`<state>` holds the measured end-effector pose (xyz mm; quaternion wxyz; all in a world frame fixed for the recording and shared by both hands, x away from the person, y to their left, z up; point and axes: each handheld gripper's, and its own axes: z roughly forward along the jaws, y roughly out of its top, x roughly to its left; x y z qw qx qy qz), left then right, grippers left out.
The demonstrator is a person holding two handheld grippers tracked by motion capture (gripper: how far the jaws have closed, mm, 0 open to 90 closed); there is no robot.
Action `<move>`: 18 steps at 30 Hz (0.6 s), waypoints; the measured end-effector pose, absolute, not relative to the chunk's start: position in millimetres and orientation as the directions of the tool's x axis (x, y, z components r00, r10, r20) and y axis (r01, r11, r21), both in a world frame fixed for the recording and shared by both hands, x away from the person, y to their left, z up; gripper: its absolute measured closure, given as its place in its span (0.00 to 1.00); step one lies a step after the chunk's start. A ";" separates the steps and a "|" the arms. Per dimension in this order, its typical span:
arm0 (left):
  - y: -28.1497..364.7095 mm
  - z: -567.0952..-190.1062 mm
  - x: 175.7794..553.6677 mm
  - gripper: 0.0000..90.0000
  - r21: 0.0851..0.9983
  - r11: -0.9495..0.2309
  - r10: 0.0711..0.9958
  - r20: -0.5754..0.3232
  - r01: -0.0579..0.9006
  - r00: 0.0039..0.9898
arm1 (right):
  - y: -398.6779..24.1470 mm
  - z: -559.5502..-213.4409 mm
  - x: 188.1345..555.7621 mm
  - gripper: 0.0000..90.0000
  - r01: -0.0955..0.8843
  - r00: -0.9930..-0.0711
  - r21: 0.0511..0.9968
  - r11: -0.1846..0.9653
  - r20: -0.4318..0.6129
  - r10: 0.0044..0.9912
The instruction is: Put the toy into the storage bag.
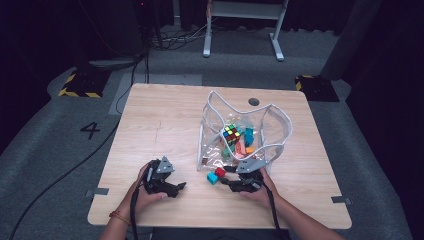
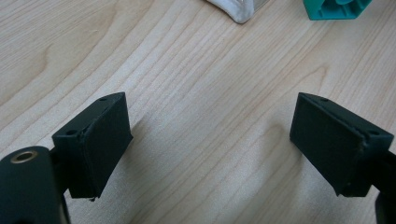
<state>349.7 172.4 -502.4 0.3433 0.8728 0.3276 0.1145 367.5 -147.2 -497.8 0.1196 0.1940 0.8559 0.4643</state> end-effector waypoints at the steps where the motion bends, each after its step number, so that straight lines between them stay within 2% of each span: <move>1: 172.4 -502.4 349.7 0.14 0.674 -0.549 0.651 -0.025 0.493 0.759 | -146.6 -498.2 367.5 0.61 0.220 -0.897 0.836 0.503 -0.029 0.441; 3: 172.3 -502.5 349.5 0.14 0.676 -0.546 0.652 -0.028 0.495 0.758 | -145.6 -498.4 365.0 0.65 0.256 -0.887 0.822 0.509 -0.009 0.461; 7: 172.3 -502.5 349.6 0.14 0.676 -0.546 0.652 -0.028 0.494 0.758 | -145.5 -499.2 363.8 0.74 0.264 -0.882 0.818 0.512 -0.011 0.472; 8: 172.3 -502.5 349.5 0.14 0.676 -0.546 0.652 -0.028 0.495 0.758 | -145.4 -499.9 365.6 0.75 0.234 -0.889 0.829 0.508 -0.030 0.457; 15: 172.3 -502.6 349.8 0.14 0.676 -0.549 0.650 -0.025 0.491 0.760 | -147.9 -497.7 363.1 0.75 0.251 -0.891 0.822 0.512 -0.010 0.453; 18: 172.2 -502.6 349.5 0.14 0.677 -0.546 0.651 -0.027 0.493 0.759 | -152.6 -495.8 362.6 0.75 0.210 -0.908 0.827 0.522 -0.033 0.418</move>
